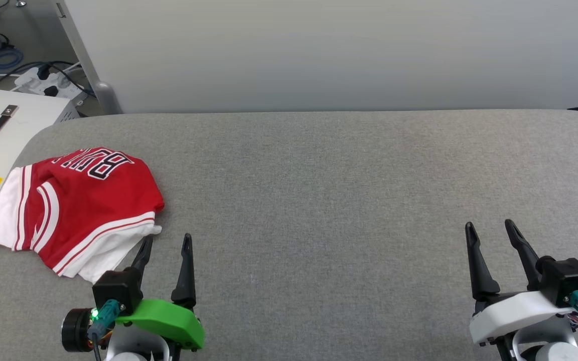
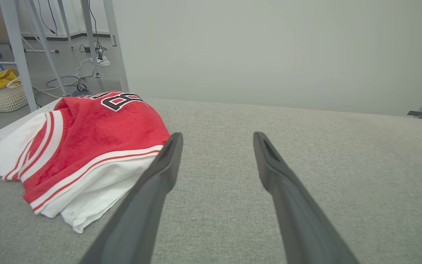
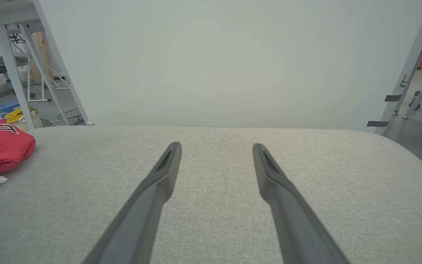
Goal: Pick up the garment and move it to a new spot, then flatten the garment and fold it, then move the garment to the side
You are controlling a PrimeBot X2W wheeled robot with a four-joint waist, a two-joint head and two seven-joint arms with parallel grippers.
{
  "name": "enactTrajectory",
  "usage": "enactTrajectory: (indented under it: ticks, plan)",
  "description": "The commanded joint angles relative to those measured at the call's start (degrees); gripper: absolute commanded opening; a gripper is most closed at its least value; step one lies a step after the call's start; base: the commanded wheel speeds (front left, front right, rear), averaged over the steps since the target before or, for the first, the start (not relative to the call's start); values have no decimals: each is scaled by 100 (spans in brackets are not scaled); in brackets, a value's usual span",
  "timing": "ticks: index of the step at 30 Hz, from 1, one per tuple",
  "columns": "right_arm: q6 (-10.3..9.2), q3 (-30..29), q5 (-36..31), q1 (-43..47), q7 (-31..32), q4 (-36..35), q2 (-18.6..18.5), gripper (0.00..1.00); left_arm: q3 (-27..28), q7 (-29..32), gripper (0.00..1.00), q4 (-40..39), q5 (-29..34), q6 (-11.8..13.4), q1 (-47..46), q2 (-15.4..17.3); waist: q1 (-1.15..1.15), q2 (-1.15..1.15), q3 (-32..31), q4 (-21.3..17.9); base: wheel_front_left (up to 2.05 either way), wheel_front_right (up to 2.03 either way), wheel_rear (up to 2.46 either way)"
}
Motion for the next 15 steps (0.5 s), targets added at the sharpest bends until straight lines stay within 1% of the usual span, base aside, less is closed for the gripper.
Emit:
enactTrajectory:
  ticks: [1,8,15]
  plan:
    - [-3,-8,86,-70,-69,-26,-6,100,22,-63,100,-26,-43,-44,12,-19,0,0,2,0,0,0,0]
    - [-3,8,130,-55,-149,-5,-7,100,19,-144,100,-51,-128,-89,44,-20,0,0,2,5,0,0,0]
    - [-4,29,137,-47,-232,76,-7,100,-60,-228,100,162,-176,-129,51,-22,0,0,3,28,0,0,0]
